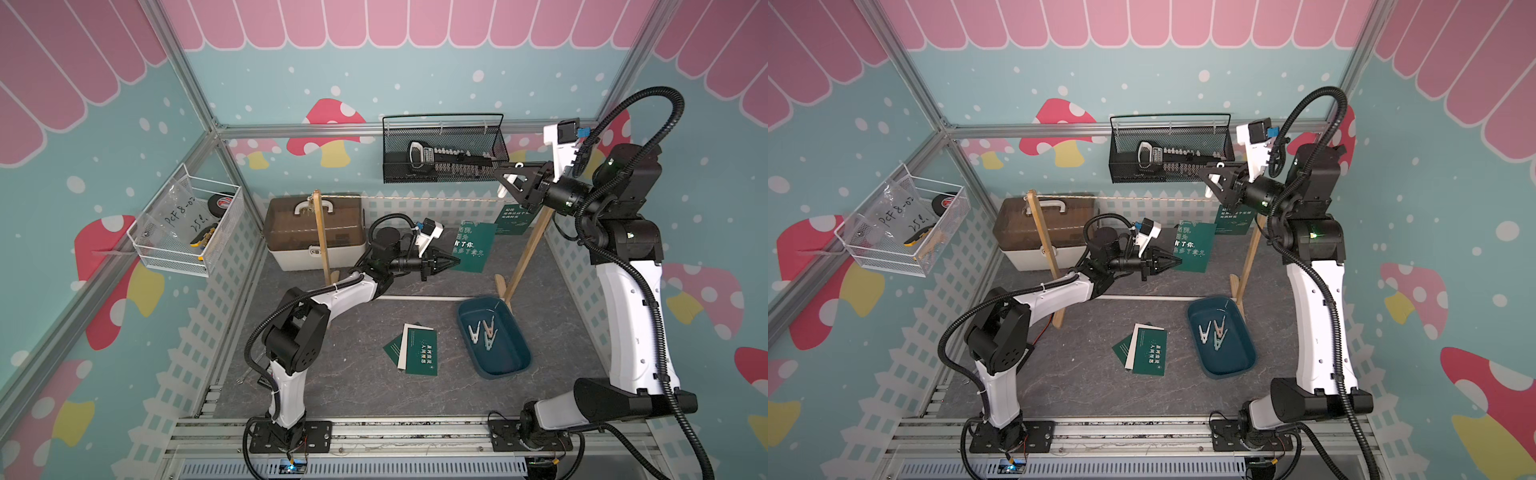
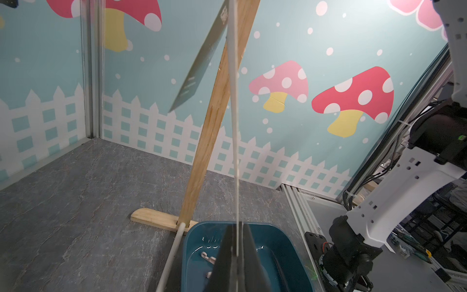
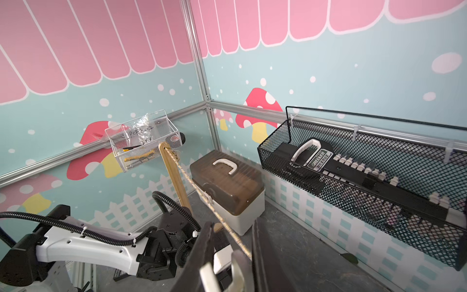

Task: Remove the postcards from the strings
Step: Remove the clamp from the clothesline, then place the clamp in the storage box.

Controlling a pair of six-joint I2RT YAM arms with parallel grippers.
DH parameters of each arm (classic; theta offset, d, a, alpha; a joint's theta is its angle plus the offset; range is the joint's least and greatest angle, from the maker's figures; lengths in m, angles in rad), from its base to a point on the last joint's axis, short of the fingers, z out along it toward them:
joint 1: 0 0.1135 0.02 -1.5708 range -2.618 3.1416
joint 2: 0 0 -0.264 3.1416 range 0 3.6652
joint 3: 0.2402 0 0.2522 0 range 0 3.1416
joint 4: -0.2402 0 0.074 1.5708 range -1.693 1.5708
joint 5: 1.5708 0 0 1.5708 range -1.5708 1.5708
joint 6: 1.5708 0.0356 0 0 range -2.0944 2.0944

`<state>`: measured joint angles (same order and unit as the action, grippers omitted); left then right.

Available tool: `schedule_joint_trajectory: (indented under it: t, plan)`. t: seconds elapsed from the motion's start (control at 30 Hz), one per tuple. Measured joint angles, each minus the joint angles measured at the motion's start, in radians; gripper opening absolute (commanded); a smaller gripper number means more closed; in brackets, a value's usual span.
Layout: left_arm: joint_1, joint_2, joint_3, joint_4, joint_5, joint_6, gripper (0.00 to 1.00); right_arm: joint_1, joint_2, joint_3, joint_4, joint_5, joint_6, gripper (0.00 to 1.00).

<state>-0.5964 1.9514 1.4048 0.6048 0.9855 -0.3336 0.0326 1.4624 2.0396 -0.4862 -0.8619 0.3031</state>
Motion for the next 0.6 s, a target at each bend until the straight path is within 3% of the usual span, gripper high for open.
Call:
schedule_joint_trajectory:
  t: [0.33,0.6]
  plan:
    - [-0.001,-0.116,-0.083,-0.033,-0.033,-0.006,0.00,0.000,-0.084,-0.026,-0.054,-0.003,-0.014,0.04]
    - [-0.014,-0.227,-0.166,-0.226,-0.111,0.008,0.00,0.000,-0.383,-0.399,-0.137,-0.044,-0.059,0.05]
